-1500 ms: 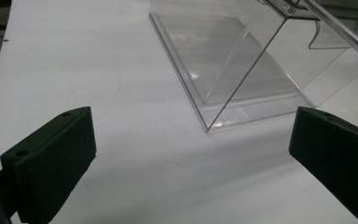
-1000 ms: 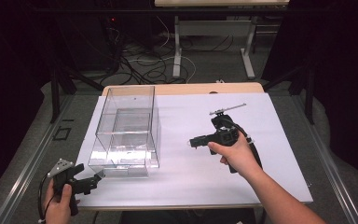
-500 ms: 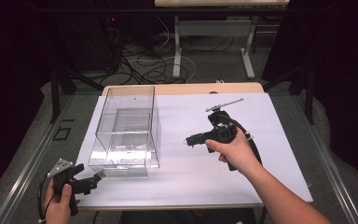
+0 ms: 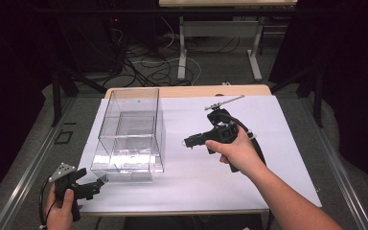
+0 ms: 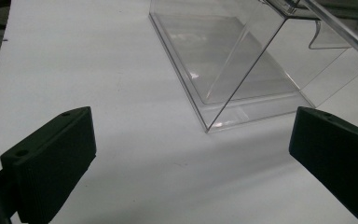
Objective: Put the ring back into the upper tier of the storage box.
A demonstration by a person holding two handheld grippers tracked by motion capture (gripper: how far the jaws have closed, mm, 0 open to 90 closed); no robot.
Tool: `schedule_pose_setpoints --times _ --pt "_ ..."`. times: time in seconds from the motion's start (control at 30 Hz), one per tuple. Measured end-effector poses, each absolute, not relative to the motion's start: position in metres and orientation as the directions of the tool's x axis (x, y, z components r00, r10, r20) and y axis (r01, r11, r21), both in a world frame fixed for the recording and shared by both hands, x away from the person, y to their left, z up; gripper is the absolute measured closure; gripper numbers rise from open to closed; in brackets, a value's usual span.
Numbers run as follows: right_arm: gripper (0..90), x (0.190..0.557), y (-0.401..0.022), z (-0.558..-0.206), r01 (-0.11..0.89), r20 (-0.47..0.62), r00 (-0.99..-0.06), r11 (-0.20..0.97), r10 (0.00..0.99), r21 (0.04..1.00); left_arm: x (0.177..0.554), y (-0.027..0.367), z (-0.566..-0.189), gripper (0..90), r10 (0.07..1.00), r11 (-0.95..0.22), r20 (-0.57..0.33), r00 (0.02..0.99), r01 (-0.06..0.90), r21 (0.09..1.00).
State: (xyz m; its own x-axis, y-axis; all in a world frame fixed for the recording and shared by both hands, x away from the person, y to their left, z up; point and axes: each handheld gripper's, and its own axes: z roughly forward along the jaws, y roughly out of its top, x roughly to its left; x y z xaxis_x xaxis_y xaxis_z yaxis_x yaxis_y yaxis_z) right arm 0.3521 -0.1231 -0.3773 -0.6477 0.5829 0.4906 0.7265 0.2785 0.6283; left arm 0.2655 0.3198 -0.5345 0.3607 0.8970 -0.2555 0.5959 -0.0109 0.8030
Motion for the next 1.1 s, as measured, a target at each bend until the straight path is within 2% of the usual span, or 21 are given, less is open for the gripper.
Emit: schedule_pose_setpoints --times 1.1 --pt "70.9 0.354 -0.078 -0.346 0.671 0.454 -0.718 0.351 0.528 0.654 0.265 0.32 -0.535 0.9 0.896 -0.009 -0.258 0.362 0.596 0.803"
